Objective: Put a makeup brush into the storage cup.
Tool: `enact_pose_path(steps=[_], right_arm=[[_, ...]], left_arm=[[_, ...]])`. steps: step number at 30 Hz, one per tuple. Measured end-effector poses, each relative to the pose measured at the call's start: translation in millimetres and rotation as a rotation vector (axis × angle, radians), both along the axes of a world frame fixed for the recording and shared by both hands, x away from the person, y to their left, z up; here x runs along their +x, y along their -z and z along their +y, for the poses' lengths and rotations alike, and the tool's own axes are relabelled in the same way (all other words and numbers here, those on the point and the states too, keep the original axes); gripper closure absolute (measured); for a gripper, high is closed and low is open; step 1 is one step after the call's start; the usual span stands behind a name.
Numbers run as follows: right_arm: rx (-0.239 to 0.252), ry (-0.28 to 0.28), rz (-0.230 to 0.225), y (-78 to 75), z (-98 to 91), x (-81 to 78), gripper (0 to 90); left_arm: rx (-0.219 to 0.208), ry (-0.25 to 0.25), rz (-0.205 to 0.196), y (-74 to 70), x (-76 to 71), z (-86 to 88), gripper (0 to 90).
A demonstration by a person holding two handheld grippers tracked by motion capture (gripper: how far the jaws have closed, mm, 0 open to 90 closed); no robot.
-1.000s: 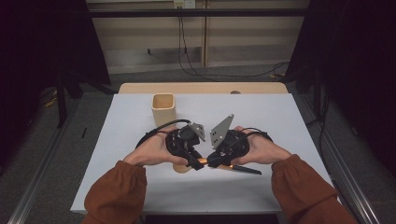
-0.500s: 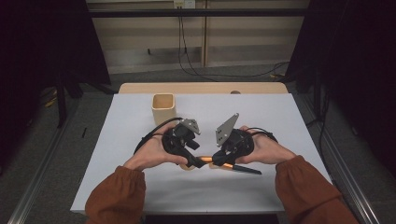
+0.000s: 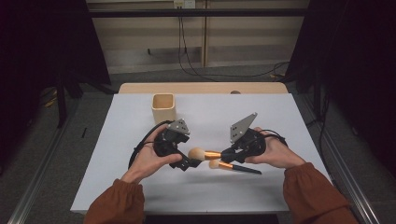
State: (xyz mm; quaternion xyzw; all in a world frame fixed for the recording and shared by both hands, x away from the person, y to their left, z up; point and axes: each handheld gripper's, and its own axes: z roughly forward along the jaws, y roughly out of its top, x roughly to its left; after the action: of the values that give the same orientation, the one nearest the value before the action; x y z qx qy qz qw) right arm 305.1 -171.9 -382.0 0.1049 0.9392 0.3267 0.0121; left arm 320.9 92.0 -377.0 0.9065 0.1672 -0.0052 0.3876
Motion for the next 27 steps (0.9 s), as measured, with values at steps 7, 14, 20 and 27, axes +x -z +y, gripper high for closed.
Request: enact_pose_path(steps=[7, 14, 20, 27], right_arm=[[0.031, 0.059, -0.005, 4.4, -12.4, 0.4, 74.6], [0.094, 0.114, -0.002, 7.1, -23.7, -3.1, 74.7], [0.18, 0.147, -0.015, 7.9, -26.3, -8.6, 74.6], [0.269, 0.217, -0.05, 14.4, -27.1, -14.7, 74.6]], left_arm=[[-0.036, -0.054, -0.012, 5.4, -2.0, 9.3, 2.9], [-0.051, -0.107, -0.045, 12.8, -6.1, 15.2, 3.0], [-0.1, -0.13, -0.07, 10.8, -9.7, 18.1, 2.8], [-0.143, -0.156, -0.075, 14.4, -12.0, 22.7, 2.7]])
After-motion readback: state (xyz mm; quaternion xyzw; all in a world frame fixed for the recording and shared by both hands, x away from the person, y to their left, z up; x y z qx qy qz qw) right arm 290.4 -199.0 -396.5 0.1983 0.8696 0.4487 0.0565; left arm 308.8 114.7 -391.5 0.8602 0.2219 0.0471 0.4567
